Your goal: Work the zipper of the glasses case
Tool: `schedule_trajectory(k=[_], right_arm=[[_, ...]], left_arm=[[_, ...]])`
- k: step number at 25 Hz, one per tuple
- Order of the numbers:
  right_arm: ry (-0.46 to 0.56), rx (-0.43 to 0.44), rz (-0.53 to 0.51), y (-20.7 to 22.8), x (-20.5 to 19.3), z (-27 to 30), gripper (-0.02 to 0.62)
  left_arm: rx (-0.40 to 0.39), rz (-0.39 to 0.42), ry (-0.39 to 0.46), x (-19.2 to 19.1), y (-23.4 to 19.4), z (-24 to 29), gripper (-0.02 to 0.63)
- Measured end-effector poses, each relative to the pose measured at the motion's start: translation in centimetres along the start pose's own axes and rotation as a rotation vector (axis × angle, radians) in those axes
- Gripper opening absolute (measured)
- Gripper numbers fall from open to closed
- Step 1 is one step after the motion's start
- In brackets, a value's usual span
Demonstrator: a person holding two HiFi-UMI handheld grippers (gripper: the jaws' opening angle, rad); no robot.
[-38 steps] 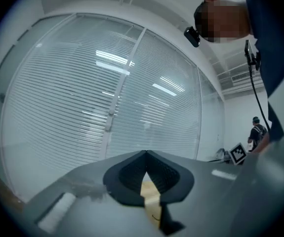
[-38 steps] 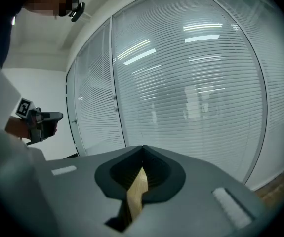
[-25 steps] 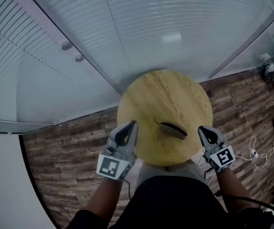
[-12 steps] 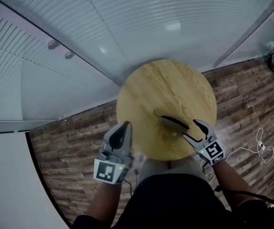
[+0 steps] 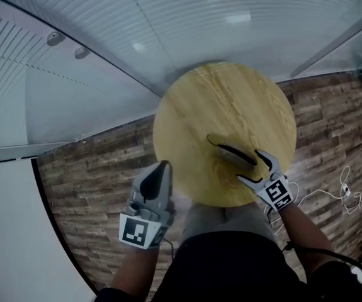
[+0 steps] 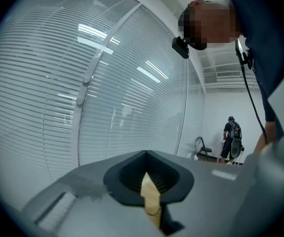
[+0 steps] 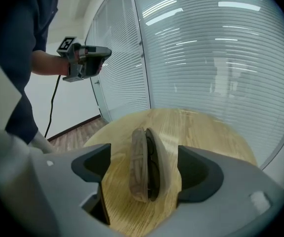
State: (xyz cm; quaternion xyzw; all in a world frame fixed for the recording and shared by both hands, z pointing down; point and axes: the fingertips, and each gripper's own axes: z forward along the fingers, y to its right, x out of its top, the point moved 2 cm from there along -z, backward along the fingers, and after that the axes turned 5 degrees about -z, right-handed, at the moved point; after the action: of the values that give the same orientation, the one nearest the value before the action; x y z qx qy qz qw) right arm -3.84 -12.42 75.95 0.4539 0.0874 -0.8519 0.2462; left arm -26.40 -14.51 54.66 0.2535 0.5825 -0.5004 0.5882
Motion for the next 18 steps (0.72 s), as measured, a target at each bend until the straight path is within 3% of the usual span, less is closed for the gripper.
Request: schedule_trajectory(k=[6,13,18], right_arm=[[-0.047,0.02,-0.007,0.7,-2.0,2.2,0.419],[-0.138,0.043,-0.104,0.8,-4.0,4.4,0.419],[-0.141,0.052,-0.106,0.9,-4.3,6.2,0.419]], left_arm=[[0.016,-0.031,-0.055,-1.6,-0.8,-0.4,0.002],[0.029,-0.038,-0.082,-2.5,-1.4,-0.7,0.002],[0.027,-0.039,-0.092,-2.7,-1.4,-0.6,0.002]])
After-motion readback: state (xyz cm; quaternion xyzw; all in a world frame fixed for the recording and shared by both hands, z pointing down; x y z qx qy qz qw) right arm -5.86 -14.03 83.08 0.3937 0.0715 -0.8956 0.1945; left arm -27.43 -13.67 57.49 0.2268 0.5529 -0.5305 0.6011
